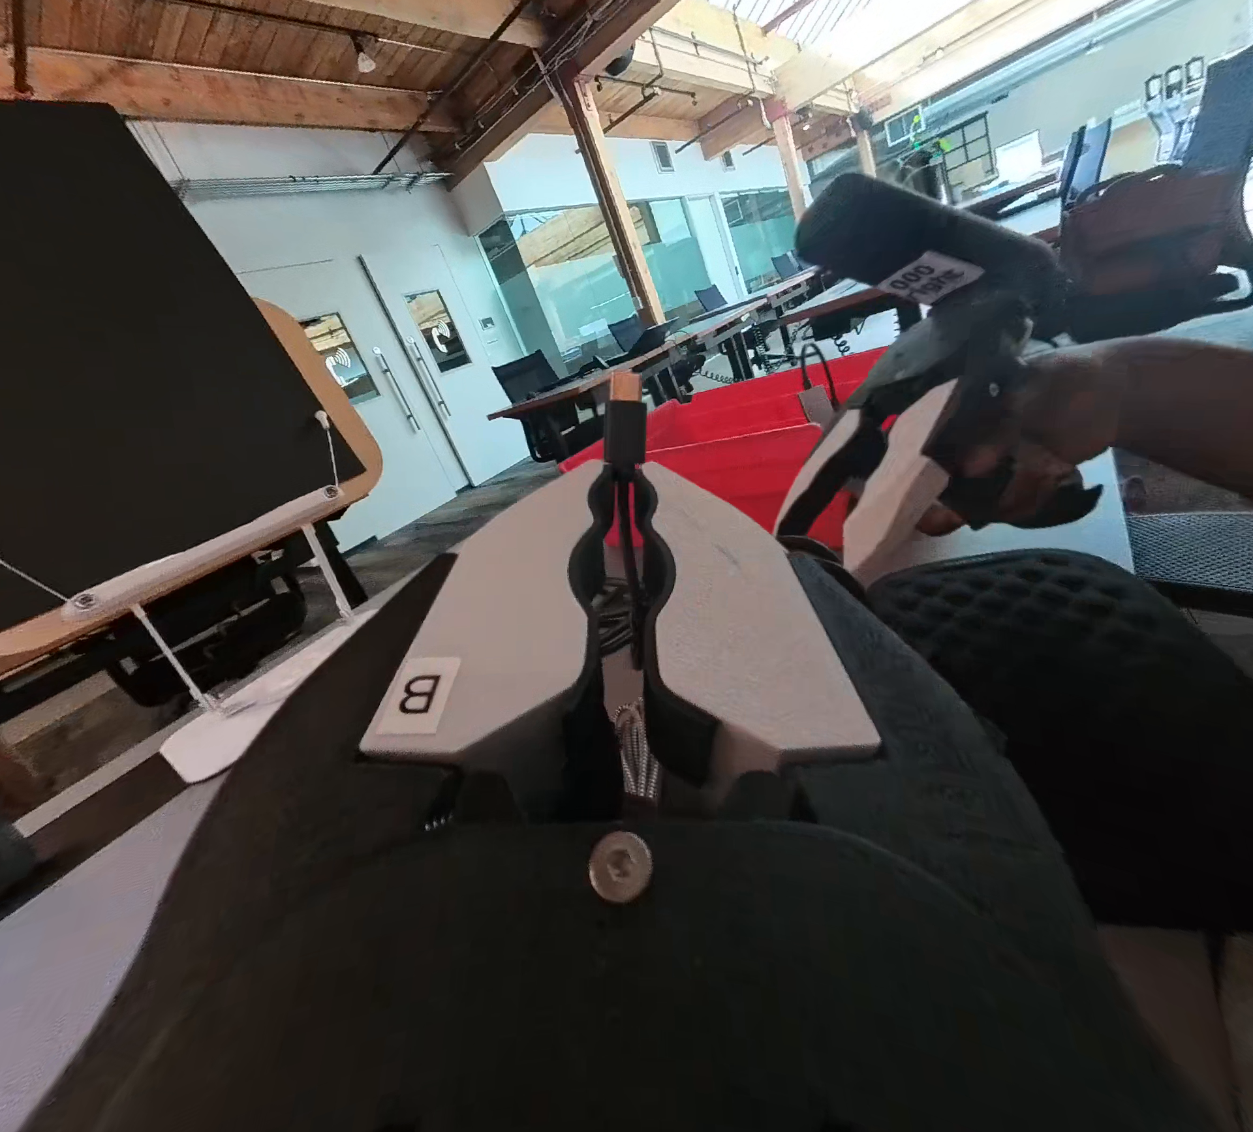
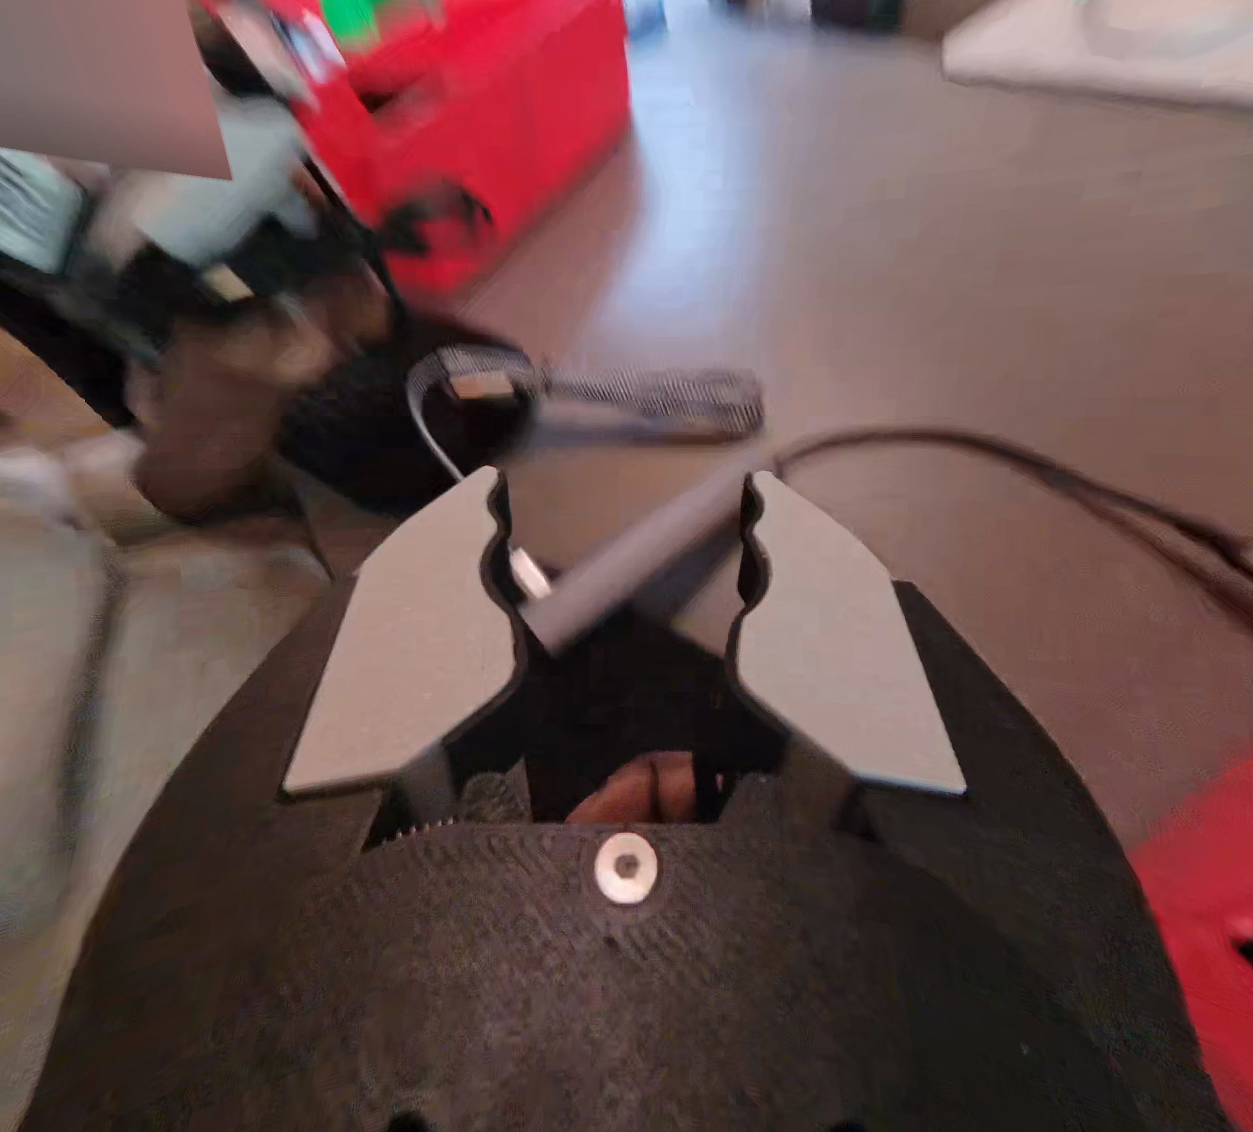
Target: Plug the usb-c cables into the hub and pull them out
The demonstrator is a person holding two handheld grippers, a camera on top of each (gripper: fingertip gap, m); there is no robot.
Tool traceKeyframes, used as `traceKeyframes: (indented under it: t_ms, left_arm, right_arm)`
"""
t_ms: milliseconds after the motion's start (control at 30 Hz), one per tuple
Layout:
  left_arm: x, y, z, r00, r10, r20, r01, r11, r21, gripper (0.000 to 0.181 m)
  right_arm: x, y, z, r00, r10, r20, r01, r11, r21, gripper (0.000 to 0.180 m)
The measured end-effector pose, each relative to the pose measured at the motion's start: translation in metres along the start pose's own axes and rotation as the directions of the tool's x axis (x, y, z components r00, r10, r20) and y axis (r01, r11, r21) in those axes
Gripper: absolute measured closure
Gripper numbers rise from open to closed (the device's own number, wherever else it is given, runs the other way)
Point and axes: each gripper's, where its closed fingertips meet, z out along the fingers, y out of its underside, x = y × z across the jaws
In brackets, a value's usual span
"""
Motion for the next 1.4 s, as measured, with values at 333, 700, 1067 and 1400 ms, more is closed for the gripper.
traceKeyframes:
  t_ms: [333,700,1067,1400]
  left_arm:
    - [0.023,0.017,0.007,0.990,0.101,-0.102,-0.109,0.991,-0.082,0.176]
    - [0.046,0.042,0.014,0.933,0.312,-0.179,-0.343,0.922,-0.180,0.176]
    - [0.038,0.036,0.016,0.941,0.326,-0.093,-0.337,0.928,-0.160,0.169]
    - [0.036,0.045,0.018,0.931,0.357,-0.074,-0.364,0.906,-0.215,0.168]
  right_arm:
    - [-0.023,-0.019,0.011,0.995,-0.073,0.064,0.064,0.988,0.140,0.136]
    - [-0.065,-0.048,0.008,0.957,0.035,0.290,-0.133,0.936,0.325,0.160]
    - [-0.064,-0.055,0.009,0.835,0.247,0.492,-0.441,0.835,0.329,0.175]
    - [-0.056,-0.054,0.018,0.901,0.231,0.368,-0.380,0.830,0.408,0.175]
